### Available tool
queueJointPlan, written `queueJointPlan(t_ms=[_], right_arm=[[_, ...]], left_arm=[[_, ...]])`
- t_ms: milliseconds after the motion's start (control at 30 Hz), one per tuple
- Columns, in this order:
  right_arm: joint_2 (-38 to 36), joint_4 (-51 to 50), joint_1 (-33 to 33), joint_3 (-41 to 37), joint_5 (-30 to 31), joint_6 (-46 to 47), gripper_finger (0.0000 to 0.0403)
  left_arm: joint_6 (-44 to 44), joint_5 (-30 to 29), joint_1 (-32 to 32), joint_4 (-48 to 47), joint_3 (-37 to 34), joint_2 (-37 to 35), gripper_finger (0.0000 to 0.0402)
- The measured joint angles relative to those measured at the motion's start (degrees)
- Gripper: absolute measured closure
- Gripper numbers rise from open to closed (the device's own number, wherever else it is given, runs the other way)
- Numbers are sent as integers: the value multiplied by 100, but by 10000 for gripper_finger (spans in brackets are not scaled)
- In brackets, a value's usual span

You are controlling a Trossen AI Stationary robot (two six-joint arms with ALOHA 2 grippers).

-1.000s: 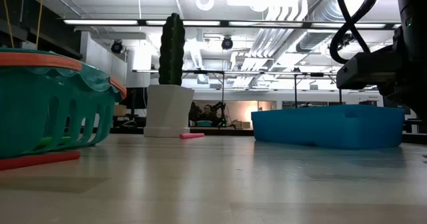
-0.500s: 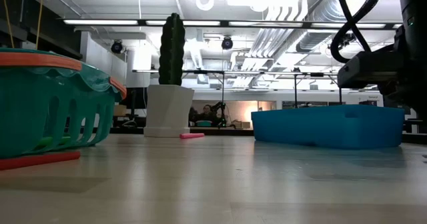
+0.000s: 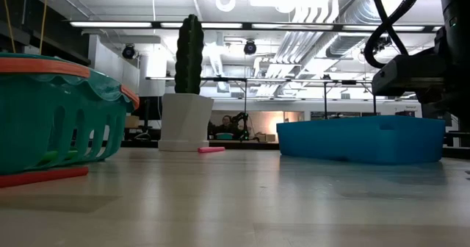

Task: Sort pens & pencils
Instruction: Put the light pink pen into the green basket

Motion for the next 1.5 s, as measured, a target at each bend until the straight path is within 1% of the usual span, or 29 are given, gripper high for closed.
queueJointPlan(t_ms=[367, 467, 600, 867, 1033, 1167, 1367, 1500], right_arm=[[14, 156, 2, 39, 220, -41, 393], [22, 201, -7, 131, 530, -91, 393], [22, 188, -43, 268, 798, -158, 393], [22, 168, -345, 710, 1404, -894, 393], [22, 179, -631, 1130, 1867, -1595, 393], [20, 188, -928, 1671, 2408, -2410, 393], [20, 200, -1396, 2906, 3198, -4260, 393], [15, 210, -1651, 3892, 3562, -5670, 393]], left_arm=[[0, 0, 0, 3, 0, 0, 289], [0, 0, -1, 15, 0, 1, 289], [27, 0, -1, 81, 0, 1, 289], [44, 43, 0, 153, 0, 0, 289], [50, 204, -2, 189, 224, 0, 289], [88, 257, -1, 313, 530, 4, 289], [197, 597, -2, 772, 991, 3, 289], [197, 785, -2, 1169, 1227, -2, 289]])
